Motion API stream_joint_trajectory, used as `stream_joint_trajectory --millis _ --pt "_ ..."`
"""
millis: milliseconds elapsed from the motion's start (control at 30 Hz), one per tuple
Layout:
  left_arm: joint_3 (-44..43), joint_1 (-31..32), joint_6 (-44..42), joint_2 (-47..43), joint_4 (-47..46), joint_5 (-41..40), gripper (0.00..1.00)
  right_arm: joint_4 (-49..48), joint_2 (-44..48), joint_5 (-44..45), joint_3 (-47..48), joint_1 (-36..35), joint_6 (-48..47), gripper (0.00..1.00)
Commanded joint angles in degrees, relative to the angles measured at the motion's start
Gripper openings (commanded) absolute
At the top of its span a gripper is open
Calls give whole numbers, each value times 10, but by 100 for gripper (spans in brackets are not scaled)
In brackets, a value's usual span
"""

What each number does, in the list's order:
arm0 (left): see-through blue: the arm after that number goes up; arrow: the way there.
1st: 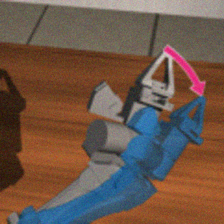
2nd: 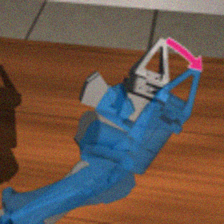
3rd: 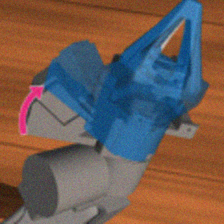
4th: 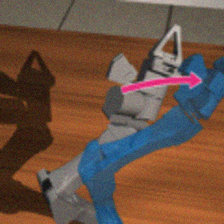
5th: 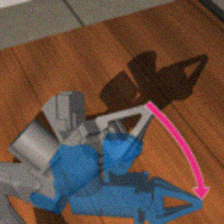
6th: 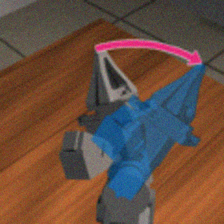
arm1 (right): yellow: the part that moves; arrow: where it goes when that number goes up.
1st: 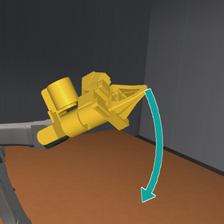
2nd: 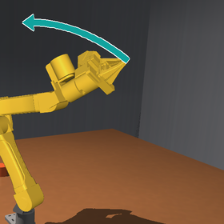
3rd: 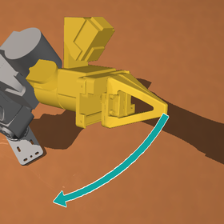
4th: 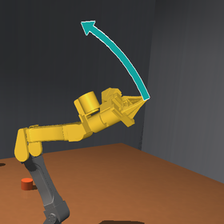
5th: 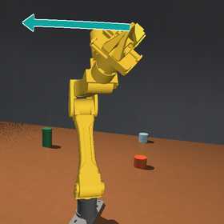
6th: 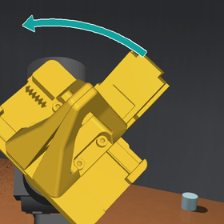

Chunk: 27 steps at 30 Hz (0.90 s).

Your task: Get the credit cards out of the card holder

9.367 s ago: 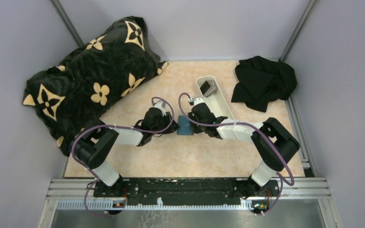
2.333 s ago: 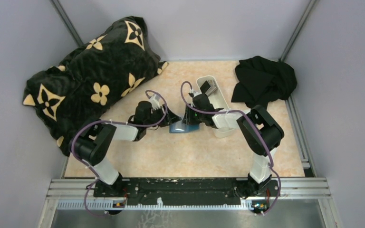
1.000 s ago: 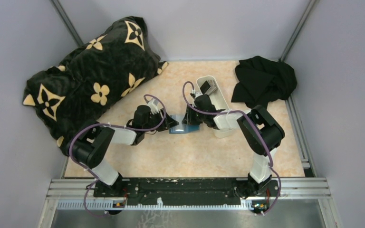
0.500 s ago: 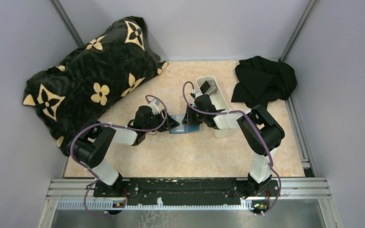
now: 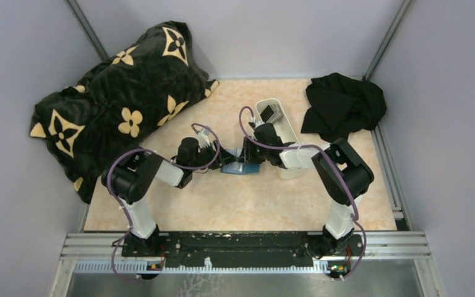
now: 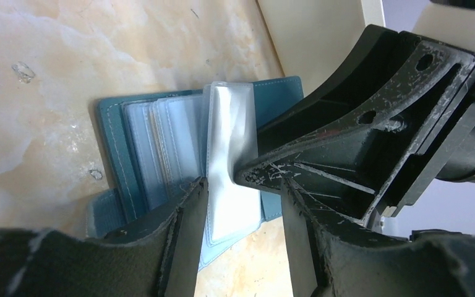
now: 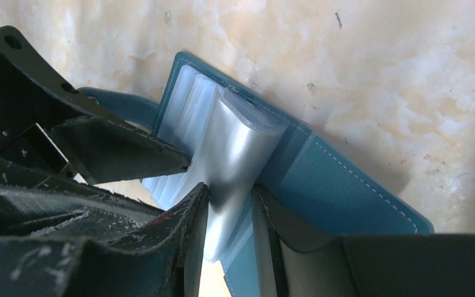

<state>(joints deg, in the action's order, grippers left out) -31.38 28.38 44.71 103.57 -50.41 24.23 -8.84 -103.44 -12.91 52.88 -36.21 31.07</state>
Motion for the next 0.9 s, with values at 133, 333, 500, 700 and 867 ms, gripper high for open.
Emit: stream_joint_trajectory --millis 133,333,500,700,867 --pt "23 -13 23 51 -15 19 55 65 65 49 2 0 -17 34" --pt "28 -21 26 57 -21 22 55 90 83 73 -7 11 -20 35" --pt "30 -26 30 65 -31 27 55 114 115 100 -24 16 -26 35" --pt "38 -30 32 58 -39 29 55 112 121 102 -49 17 -30 35" --pt "36 -30 16 6 -2 26 55 78 95 74 -57 17 -18 33"
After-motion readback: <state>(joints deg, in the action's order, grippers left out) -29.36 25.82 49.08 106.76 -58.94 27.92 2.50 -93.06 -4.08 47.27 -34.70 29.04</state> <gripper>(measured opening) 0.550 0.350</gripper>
